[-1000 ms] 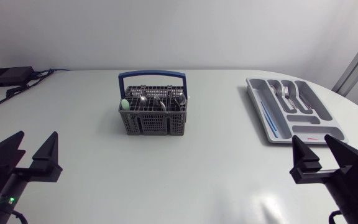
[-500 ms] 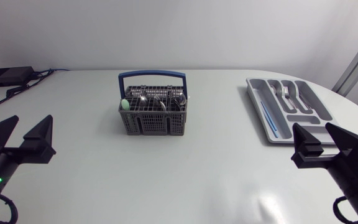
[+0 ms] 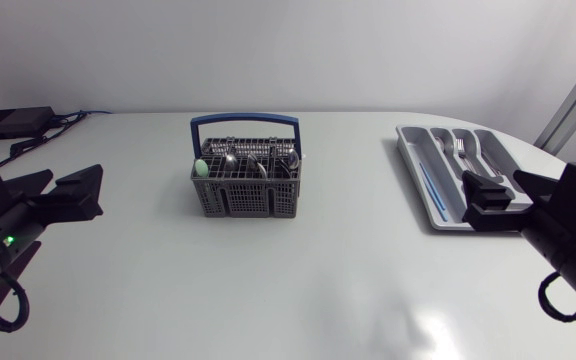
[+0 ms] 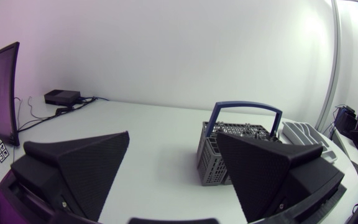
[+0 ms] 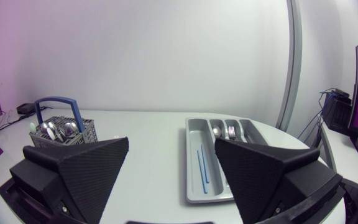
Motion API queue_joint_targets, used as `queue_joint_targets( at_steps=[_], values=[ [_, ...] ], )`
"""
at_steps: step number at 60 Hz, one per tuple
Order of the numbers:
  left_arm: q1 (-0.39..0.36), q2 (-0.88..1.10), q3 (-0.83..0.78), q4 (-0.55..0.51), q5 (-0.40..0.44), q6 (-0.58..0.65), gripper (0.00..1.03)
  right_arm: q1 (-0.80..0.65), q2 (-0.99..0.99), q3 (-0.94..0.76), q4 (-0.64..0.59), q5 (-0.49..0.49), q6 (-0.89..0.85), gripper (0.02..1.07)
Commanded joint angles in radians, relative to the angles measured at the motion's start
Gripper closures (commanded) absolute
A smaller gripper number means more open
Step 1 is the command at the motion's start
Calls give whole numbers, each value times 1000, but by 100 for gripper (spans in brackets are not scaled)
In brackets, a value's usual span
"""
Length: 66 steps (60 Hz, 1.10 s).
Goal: Unload the cutlery basket into the drawer organizer.
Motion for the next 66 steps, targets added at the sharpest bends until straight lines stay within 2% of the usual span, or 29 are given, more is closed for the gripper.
queue_joint_targets(
  at_steps=[1,10,28,36,43,48,57,66],
  values=[
    [-16,42,54,-15,-4,-41,5,29,52,48,12,17,8,7],
    [-40,126,137,-87,-45,-67,6,93,138,103,-10,60,16,7],
    [-40,336,344,-292,-50,-62,6,207,270,257,-171,129,22,7],
    [-42,438,442,-389,-47,-31,6,257,321,310,-195,161,23,7],
    [-43,496,492,-429,-39,28,6,313,360,350,-218,204,22,7],
    [-45,545,539,-478,24,81,6,354,403,384,-240,234,22,7],
    [-51,606,596,-505,41,93,6,400,477,454,-287,255,23,7],
    [-100,652,631,-515,41,81,6,426,540,523,-332,255,46,7]
  ],
)
